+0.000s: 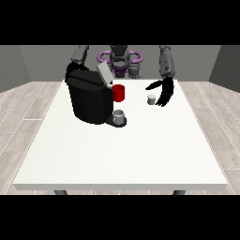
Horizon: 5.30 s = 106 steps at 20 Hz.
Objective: Insert the coffee pod into the coffee machine and close the lid
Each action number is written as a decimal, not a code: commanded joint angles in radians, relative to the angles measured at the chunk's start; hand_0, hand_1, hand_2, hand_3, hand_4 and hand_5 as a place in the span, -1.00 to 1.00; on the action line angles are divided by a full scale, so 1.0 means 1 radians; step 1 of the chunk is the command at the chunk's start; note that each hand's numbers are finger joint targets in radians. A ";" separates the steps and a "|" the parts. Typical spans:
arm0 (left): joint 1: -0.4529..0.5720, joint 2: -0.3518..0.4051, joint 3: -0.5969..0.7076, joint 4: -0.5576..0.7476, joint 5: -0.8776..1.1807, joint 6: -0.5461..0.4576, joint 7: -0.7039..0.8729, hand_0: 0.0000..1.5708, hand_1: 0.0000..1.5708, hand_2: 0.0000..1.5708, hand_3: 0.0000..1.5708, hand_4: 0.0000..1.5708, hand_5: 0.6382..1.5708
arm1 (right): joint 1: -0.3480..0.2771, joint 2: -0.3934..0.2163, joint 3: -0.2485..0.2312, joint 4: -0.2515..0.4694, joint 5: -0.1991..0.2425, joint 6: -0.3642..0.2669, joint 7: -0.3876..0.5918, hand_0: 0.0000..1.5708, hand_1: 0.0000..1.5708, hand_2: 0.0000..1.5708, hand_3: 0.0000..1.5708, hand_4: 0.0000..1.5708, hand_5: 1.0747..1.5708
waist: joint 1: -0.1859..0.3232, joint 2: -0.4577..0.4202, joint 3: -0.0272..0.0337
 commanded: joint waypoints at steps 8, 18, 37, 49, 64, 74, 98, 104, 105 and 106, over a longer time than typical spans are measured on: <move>-0.065 0.021 -0.053 0.112 -0.157 0.079 -0.048 -0.18 -0.18 0.00 -0.33 -1.00 1.00 | -0.036 0.047 0.030 0.023 0.019 -0.068 0.006 -1.00 -1.00 -1.00 -1.00 -0.34 1.00 | 0.002 0.003 0.0001; -0.072 -0.020 -0.021 0.213 -0.226 0.298 -0.176 0.17 0.17 0.33 0.06 -0.54 1.00 | -0.023 0.005 -0.011 -0.014 -0.041 0.015 -0.011 -1.00 -1.00 -1.00 -1.00 -0.35 1.00 | -0.048 0.052 -0.0001; -0.228 -0.007 -0.074 0.145 -0.274 0.042 -0.151 0.68 0.68 0.76 0.72 -0.26 1.00 | -0.027 -0.027 -0.055 0.125 -0.065 0.031 0.013 -1.00 -1.00 -1.00 -1.00 -0.38 1.00 | 0.009 -0.100 0.0005; -0.421 0.090 0.012 0.125 -0.249 -0.054 -0.133 0.59 0.59 0.69 0.64 -0.27 1.00 | -0.053 0.030 -0.005 0.107 -0.057 0.025 -0.053 -1.00 -1.00 -1.00 -1.00 -0.37 1.00 | -0.067 -0.027 0.0002; -0.584 0.116 0.058 0.153 -0.249 -0.082 -0.049 0.60 0.60 0.68 0.60 -0.38 1.00 | -0.089 0.023 0.032 0.004 -0.025 0.004 0.038 -1.00 -1.00 -1.00 -1.00 -0.36 1.00 | -0.153 0.004 0.0003; -0.696 0.166 0.092 0.179 -0.248 -0.103 -0.039 0.66 0.66 0.69 0.59 -0.38 1.00 | -0.124 0.013 0.022 0.004 -0.009 -0.006 -0.022 -1.00 -1.00 -1.00 -1.00 -0.34 1.00 | -0.191 0.105 0.0002; -0.699 0.068 0.052 0.195 -0.303 -0.073 0.005 0.51 0.51 0.59 0.51 -0.38 1.00 | -0.092 0.032 0.004 0.029 -0.029 -0.017 -0.065 -1.00 -1.00 -1.00 -1.00 -0.43 1.00 | -0.175 0.100 0.0007; -0.735 0.107 0.072 0.221 -0.303 -0.093 0.001 0.57 0.57 0.62 0.50 -0.39 1.00 | -0.126 0.036 0.021 0.010 -0.015 -0.031 -0.024 -1.00 -1.00 -1.00 -1.00 -0.43 1.00 | -0.189 0.134 0.0003; -0.672 0.117 0.075 0.225 -0.293 -0.108 -0.048 0.55 0.55 0.61 0.49 -0.38 1.00 | -0.075 0.002 0.012 -0.016 -0.029 0.002 -0.002 -1.00 -1.00 -1.00 -1.00 -0.44 1.00 | -0.182 0.085 0.0001; -0.732 0.113 0.080 0.224 -0.297 -0.096 -0.014 0.55 0.55 0.61 0.49 -0.39 1.00 | -0.150 0.026 0.004 0.001 -0.026 -0.033 -0.021 -1.00 -1.00 -1.00 -1.00 -0.45 1.00 | -0.184 0.146 0.0004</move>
